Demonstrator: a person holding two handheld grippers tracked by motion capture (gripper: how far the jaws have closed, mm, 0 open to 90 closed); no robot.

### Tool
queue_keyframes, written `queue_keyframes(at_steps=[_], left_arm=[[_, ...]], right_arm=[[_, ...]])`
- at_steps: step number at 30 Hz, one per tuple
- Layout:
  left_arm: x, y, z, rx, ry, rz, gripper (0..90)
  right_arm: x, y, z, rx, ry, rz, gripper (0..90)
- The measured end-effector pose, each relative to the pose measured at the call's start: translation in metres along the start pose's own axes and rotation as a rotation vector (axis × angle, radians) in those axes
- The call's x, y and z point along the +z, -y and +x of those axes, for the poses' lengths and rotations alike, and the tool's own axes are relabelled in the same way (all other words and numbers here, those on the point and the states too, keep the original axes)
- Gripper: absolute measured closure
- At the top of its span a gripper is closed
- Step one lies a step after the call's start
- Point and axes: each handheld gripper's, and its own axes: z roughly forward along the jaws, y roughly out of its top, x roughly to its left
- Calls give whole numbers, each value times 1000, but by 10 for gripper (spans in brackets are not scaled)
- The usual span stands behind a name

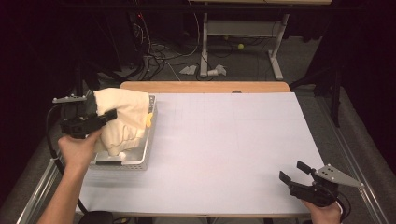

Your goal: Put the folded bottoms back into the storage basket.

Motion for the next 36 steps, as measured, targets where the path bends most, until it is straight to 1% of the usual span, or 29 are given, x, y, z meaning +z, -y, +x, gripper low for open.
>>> queue_keyframes(at_steps=[15, 25, 30, 36], left_arm=[[15, -2, 8, -12, -42, 26, 688], [25, -1, 14, -25, -56, 50, 687], [30, -2, 16, -35, -57, 58, 687], [39, -1, 18, -46, -61, 76, 687]], right_arm=[[0, 0, 0, 0, 0, 0, 201], [0, 0, 0, -1, -1, 1, 201], [0, 0, 0, -1, 0, 1, 202], [0, 0, 0, -1, -1, 1, 201]])
